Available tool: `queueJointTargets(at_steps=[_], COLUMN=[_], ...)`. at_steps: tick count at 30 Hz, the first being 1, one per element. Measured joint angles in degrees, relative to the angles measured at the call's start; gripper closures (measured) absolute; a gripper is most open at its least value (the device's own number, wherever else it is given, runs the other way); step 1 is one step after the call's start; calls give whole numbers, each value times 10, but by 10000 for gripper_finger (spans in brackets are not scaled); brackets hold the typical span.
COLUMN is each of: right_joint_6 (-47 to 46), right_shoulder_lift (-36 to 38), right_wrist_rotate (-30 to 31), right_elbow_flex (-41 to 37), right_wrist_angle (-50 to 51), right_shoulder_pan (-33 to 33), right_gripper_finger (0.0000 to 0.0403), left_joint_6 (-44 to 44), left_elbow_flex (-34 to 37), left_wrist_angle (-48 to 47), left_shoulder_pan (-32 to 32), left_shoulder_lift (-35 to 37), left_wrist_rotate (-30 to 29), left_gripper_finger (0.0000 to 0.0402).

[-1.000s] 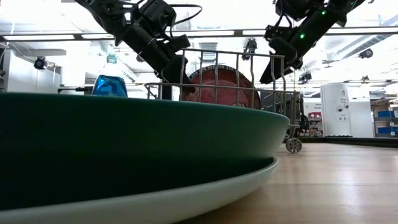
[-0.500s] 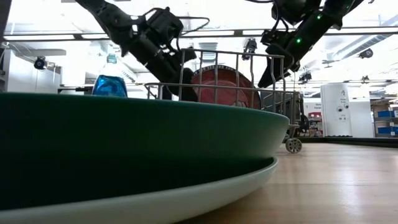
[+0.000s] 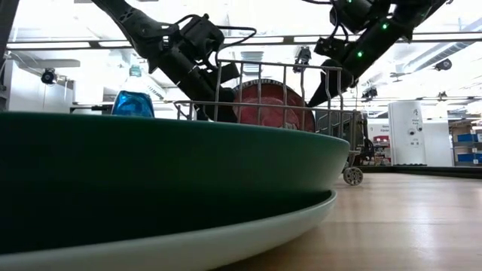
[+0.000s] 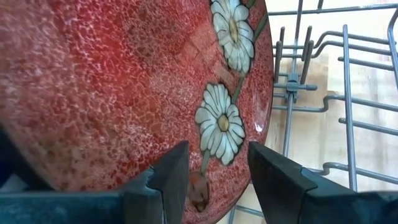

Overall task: Sort dishes
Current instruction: Put the red flowered plate into the gray dishwasher rack

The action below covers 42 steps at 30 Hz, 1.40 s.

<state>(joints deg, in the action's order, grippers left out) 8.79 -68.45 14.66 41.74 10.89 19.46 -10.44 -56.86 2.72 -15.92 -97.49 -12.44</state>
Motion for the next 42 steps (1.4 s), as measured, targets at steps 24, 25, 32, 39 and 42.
queueJointTargets(at_steps=[24, 25, 32, 39, 42], right_joint_6=[3, 4, 23, 45, 44], right_shoulder_lift=[-49, -50, -56, -55, -53], right_wrist_rotate=[-33, -35, -33, -29, -31], right_elbow_flex=[-73, -73, -73, -73, -72], right_wrist_angle=[-195, -195, -197, -207, -211], right_shoulder_pan=[17, 20, 34, 36, 36], right_gripper_finger=[204, 208, 270, 372, 391], left_joint_6=[5, 5, 5, 5, 4], left_elbow_flex=[0, 0, 0, 0, 0], left_wrist_angle=[15, 15, 25, 42, 51], left_shoulder_pan=[0, 0, 0, 0, 2], left_shoulder_lift=[0, 0, 0, 0, 1], left_wrist_rotate=[0, 1, 12, 15, 18], left_gripper_finger=[247, 247, 247, 247, 247])
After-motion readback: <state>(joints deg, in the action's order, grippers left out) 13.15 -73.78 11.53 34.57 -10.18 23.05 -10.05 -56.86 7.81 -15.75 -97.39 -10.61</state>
